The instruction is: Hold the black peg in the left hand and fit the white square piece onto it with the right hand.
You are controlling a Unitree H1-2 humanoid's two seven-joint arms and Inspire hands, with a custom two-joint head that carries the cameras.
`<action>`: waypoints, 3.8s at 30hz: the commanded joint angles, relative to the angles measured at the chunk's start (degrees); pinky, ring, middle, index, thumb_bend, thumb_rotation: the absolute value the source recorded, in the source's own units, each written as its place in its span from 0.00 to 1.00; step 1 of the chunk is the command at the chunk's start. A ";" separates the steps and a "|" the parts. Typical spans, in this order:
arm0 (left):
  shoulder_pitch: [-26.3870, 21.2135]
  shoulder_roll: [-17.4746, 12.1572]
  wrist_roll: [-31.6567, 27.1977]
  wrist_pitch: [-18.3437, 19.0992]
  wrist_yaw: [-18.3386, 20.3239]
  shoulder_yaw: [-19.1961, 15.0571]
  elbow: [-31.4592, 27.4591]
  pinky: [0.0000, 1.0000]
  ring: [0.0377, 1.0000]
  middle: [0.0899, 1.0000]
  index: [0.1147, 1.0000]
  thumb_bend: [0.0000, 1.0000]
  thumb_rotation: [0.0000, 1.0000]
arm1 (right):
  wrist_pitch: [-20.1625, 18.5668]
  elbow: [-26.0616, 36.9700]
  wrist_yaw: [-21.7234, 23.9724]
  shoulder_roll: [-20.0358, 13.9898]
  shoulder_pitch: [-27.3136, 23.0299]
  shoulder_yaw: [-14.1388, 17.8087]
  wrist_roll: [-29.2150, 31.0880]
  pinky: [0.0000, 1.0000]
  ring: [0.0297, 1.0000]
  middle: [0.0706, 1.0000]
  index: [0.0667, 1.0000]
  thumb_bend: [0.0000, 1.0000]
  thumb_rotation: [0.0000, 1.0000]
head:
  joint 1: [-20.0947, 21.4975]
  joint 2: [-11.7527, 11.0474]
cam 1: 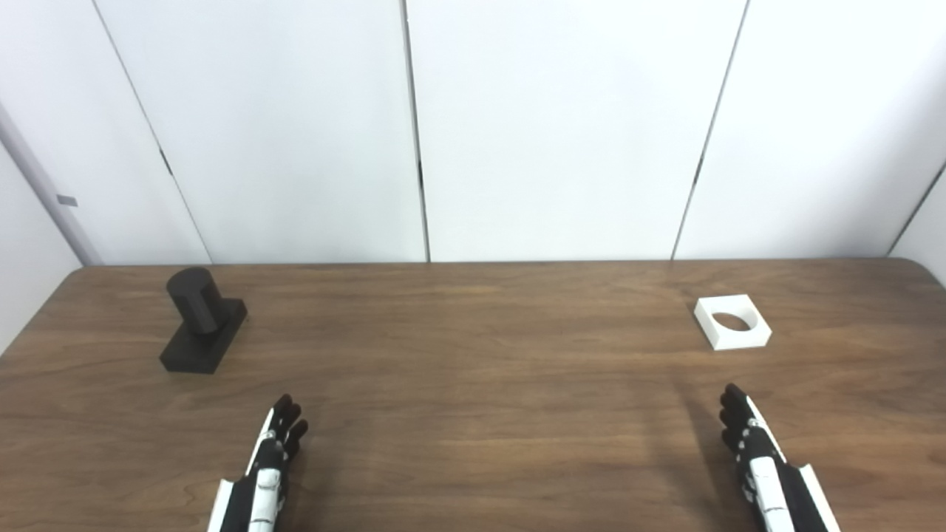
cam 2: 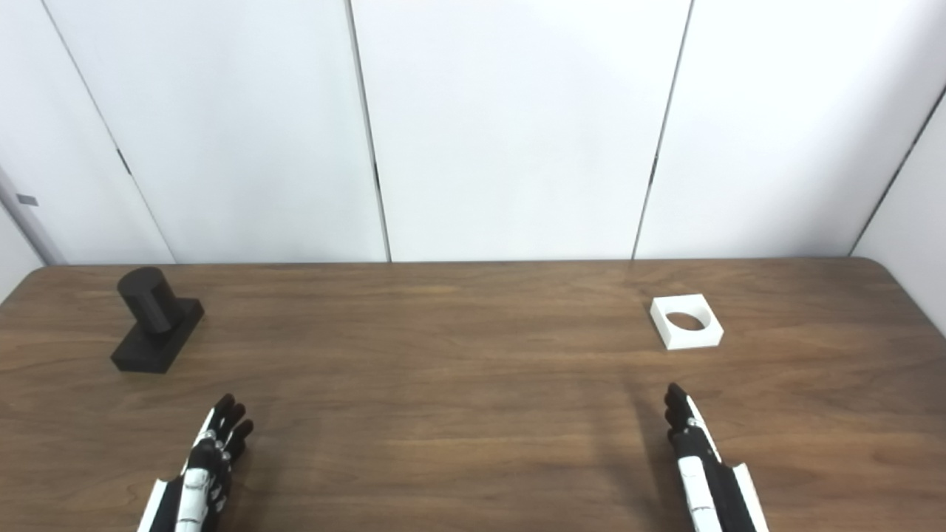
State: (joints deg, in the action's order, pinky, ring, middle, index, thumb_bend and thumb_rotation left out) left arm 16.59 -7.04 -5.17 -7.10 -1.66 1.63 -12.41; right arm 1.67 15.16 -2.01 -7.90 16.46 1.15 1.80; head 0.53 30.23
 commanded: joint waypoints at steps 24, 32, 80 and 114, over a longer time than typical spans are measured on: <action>-0.16 4.64 3.29 1.20 -1.47 2.10 2.11 0.94 0.94 0.95 0.95 0.66 1.00 | -1.57 0.23 1.47 -0.31 -0.43 1.70 2.54 1.00 1.00 0.99 0.98 0.51 1.00 | -11.07 -0.48; -0.84 6.05 5.68 0.26 -3.26 4.34 3.77 0.90 0.93 0.93 0.92 0.64 0.98 | 1.22 -3.04 3.79 -1.30 -1.41 3.61 5.48 1.00 1.00 1.00 1.00 0.57 1.00 | -19.37 -3.60; -5.32 4.03 19.10 18.14 -11.09 -0.79 -14.12 0.82 0.91 0.92 0.94 0.53 0.56 | 2.86 -4.04 5.02 -2.86 -1.24 6.15 1.81 1.00 0.94 0.90 0.89 0.70 1.00 | -25.19 -0.85; -27.05 -3.91 72.47 33.99 8.51 -16.95 -2.77 1.00 0.98 0.97 0.90 0.81 0.65 | -0.23 -1.34 4.16 -2.32 -0.55 6.68 1.40 0.85 0.84 0.82 0.83 0.80 1.00 | -26.51 2.24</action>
State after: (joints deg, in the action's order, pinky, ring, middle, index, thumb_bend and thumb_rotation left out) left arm -8.84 -9.62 65.34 27.27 7.94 -15.87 -15.45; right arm 2.41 12.79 2.00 -10.36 15.19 8.29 3.84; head -26.02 32.43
